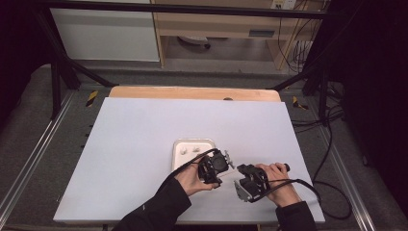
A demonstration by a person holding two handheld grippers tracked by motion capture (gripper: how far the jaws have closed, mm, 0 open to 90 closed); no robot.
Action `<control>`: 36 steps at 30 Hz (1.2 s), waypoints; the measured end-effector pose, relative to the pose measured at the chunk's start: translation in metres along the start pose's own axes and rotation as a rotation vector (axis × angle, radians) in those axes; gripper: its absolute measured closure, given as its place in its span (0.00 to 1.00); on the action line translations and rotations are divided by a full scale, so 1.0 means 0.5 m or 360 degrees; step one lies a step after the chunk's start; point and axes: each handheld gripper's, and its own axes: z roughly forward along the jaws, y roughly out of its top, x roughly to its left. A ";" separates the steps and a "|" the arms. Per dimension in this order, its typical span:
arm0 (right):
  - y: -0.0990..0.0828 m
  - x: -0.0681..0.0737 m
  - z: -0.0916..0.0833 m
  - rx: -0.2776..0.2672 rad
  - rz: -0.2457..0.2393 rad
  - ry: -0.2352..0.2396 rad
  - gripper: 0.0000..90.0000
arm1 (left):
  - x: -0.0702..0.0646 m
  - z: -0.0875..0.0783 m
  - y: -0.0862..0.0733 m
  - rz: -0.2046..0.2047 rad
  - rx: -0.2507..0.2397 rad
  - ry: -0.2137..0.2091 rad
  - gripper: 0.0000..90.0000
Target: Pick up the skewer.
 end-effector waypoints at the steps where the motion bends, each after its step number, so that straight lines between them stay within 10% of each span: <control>1: 0.001 -0.001 0.000 0.0009 -0.0023 0.0000 0.99 | -0.001 0.001 0.003 0.0003 -0.0003 -0.0005 0.74; 12: 0.004 0.002 0.001 0.0025 -0.0064 0.0023 0.99 | -0.011 0.015 0.023 0.0047 0.0061 0.0002 0.96; 30: 0.005 -0.003 0.000 -0.0021 -0.0014 0.0019 0.97 | -0.013 0.011 0.019 0.0019 0.0054 0.0061 0.99; 36: -0.008 -0.016 -0.011 -0.0048 0.0216 -0.0014 0.71 | -0.007 0.005 0.009 0.0014 0.0046 0.0087 0.99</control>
